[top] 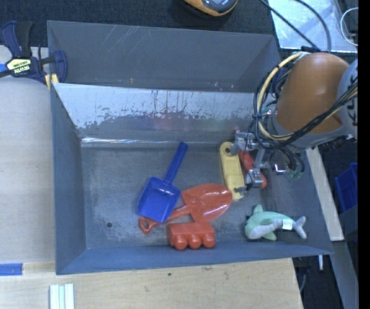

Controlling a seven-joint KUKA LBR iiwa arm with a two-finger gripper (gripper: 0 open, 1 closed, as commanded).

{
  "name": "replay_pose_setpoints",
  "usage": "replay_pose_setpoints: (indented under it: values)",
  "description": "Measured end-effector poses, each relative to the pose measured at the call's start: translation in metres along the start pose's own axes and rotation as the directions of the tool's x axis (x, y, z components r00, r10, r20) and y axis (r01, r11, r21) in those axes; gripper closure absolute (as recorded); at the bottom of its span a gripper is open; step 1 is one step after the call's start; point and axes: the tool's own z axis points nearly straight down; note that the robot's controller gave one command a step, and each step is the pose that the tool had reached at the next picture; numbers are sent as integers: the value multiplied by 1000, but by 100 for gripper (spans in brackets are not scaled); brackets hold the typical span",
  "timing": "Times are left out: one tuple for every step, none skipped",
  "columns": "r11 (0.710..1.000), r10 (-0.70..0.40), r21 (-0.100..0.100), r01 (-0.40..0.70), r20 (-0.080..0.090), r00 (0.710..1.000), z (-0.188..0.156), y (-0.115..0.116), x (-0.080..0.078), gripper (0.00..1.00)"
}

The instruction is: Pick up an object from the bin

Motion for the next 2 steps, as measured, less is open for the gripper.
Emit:
replay_pose_setpoints:
  values:
    - [1000,-3,1,3,9,1000,-5,0,-2,0]
    - [982,-190,-1,190,2,982,81,63,24,0]
